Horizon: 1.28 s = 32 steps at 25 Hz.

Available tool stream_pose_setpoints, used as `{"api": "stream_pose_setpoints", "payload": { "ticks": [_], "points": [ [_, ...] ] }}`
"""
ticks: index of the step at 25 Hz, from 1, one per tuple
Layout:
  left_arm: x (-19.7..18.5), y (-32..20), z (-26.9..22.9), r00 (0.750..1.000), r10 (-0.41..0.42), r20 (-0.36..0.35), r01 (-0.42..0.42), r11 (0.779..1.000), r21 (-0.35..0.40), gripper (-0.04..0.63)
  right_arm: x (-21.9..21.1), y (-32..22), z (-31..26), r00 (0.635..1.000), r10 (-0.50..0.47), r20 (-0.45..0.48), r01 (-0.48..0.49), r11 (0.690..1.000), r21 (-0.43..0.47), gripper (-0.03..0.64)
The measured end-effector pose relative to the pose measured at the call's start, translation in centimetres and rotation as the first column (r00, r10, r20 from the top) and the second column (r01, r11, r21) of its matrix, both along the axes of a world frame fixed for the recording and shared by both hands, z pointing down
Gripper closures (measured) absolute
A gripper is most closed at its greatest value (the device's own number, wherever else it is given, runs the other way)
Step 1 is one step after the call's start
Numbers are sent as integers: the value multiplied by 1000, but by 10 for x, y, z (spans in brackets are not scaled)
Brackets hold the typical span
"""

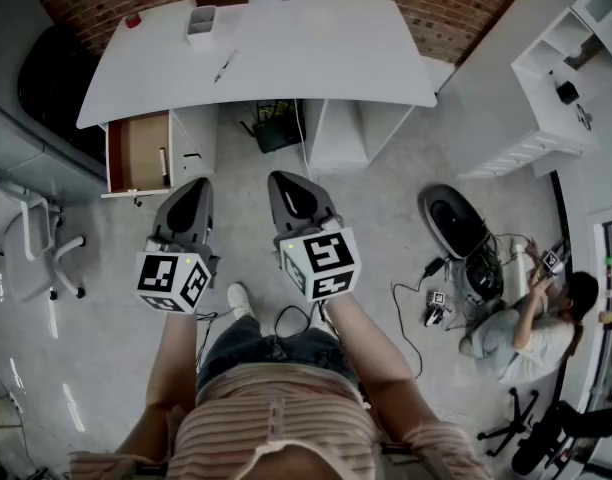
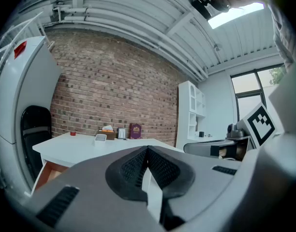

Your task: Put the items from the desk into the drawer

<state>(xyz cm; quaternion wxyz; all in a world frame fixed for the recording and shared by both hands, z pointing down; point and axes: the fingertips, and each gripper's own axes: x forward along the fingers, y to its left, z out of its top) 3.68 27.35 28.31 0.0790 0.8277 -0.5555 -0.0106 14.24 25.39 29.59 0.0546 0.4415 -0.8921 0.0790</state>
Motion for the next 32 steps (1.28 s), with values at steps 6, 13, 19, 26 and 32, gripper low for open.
{"api": "stream_pose_setpoints", "payload": {
  "ticks": [6, 13, 19, 26, 32],
  "points": [
    [-8, -1, 2, 1000, -4, -2, 4, 1000, 6, 586, -9, 0, 5, 1000, -17, -11, 17, 1000, -8, 601],
    [-17, -3, 9, 1000, -19, -18, 19, 1000, -9, 586, -13, -4, 12, 1000, -28, -5, 28, 999, -34, 601],
    [-50, -13, 15, 999, -25, -24, 24, 1000, -17, 586, -36, -14, 19, 1000, -15, -25, 13, 999, -52, 600],
    [-108, -23, 16, 1000, 9, -1, -9, 1000, -6, 586, -76, -30, 14, 997, 67, -23, -68, 996, -58, 600],
    [-150, -31, 22, 998, 66, 10, -66, 998, -12, 586, -101, -30, 11, 988, 147, -40, -149, 987, -52, 600]
  ]
}}
